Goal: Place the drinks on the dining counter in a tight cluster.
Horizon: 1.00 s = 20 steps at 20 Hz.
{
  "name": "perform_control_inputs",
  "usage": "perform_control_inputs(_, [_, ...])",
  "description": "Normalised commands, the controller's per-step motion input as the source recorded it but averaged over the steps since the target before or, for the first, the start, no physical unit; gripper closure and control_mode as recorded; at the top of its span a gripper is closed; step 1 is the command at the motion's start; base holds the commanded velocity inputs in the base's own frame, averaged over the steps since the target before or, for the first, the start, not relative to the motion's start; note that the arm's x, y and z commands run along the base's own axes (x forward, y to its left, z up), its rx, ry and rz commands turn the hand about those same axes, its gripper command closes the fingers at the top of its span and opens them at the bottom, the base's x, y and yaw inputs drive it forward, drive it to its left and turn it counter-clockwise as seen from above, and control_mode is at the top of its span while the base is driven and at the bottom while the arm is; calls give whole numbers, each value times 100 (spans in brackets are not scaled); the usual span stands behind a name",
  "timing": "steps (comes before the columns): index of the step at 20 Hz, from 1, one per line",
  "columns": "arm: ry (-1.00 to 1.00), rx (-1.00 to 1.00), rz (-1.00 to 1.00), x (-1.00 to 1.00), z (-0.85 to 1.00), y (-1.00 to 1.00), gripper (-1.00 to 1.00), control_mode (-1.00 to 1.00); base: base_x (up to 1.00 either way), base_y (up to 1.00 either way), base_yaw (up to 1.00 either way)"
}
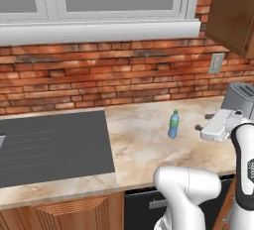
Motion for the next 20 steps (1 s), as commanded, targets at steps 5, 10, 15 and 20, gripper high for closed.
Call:
perform_control_inputs(5, [1, 2, 0, 34, -14, 0, -100, -100, 0, 0, 0])
perform_control_inputs(10, [0, 4, 1, 32, -15, 0, -100, -100, 0, 0, 0])
perform_control_inputs(15, [0, 3, 5, 28, -17, -5, -100, -100, 0, 0, 0])
perform_control_inputs(20, [0, 1, 3, 20, -14, -9, -100, -100, 0, 0, 0])
